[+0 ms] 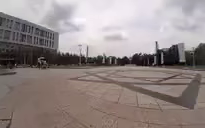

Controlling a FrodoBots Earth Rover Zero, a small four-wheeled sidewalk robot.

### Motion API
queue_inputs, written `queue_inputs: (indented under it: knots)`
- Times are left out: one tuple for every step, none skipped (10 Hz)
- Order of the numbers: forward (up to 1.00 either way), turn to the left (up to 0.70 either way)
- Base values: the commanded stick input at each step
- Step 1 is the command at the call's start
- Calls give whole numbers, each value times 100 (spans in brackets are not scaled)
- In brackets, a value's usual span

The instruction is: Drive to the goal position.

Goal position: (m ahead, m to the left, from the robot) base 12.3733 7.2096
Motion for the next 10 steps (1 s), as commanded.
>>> queue_inputs:
  knots:
    - [60, 15]
    - [60, 15]
    - [60, 15]
    - [60, 15]
    - [60, 14]
    - [60, 6]
    - [60, 1]
    - [60, 0]
    - [60, 0]
    - [60, 0]
